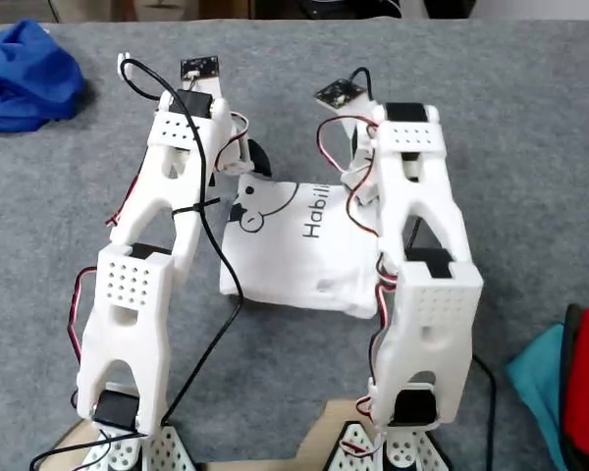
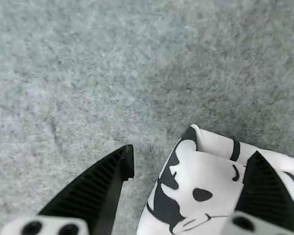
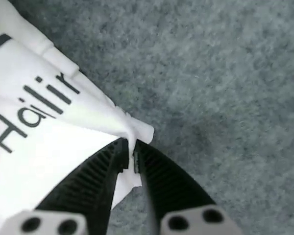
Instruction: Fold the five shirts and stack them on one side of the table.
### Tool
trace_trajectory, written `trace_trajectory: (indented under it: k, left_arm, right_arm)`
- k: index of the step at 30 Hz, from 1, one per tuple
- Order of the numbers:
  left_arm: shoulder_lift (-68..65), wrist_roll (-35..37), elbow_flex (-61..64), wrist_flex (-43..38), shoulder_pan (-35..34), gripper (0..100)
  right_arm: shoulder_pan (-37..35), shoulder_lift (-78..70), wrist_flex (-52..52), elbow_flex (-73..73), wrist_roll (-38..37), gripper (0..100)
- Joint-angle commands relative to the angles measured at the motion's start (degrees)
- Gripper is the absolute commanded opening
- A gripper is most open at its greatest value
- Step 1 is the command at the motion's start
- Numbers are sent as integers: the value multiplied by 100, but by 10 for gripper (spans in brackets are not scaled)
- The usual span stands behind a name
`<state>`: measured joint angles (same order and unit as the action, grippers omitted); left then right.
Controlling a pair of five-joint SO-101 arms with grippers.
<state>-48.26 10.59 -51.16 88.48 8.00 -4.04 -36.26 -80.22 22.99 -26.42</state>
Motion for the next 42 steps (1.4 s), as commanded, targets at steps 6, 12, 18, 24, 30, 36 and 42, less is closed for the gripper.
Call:
trace_trajectory:
  k: [6, 12, 18, 24, 30, 36, 42]
  left_arm:
    - [92, 0, -1248, 844, -9, 357]
    - [119, 35, -1758, 1231, 114, 333]
    - [84, 44, -1547, 1231, 615, 71]
    - [-101, 35, -1530, 1169, 809, 19]
    - [-971, 44, -1582, 809, 747, 20]
    - [-1297, 44, -1890, 818, 413, 20]
    - [-1376, 44, -2092, 818, 211, 20]
  right_arm:
    - [-119, -4, -615, 1077, -264, 224]
    - [-75, 171, -791, 1086, -237, 235]
    - [-92, 690, -1222, 1042, -237, 16]
    - [-189, 725, -1363, 927, -237, 4]
    - [-374, 725, -396, -22, 44, 5]
    - [-189, 725, 422, -927, 62, 5]
    - [66, 716, 607, -1112, 35, 5]
